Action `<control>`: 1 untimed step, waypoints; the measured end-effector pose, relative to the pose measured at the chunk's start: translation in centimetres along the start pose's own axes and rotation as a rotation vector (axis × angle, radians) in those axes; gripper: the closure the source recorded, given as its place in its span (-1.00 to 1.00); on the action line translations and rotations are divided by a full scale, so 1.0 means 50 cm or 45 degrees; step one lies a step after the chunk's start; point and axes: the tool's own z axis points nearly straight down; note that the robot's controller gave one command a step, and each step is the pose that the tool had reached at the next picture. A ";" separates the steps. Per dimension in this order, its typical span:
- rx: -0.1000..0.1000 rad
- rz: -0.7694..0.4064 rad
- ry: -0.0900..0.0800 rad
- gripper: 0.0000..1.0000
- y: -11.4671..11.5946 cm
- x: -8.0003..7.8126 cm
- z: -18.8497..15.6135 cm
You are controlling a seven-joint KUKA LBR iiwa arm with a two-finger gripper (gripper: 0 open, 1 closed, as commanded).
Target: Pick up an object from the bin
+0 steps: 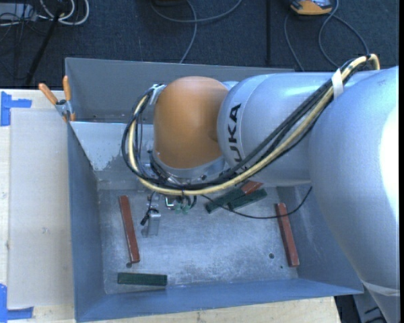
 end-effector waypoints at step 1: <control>0.000 -0.425 -0.004 -1.00 0.066 0.005 0.123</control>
Offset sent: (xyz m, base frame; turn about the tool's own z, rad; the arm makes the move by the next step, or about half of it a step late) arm -0.0018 0.0327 -0.0588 -0.3342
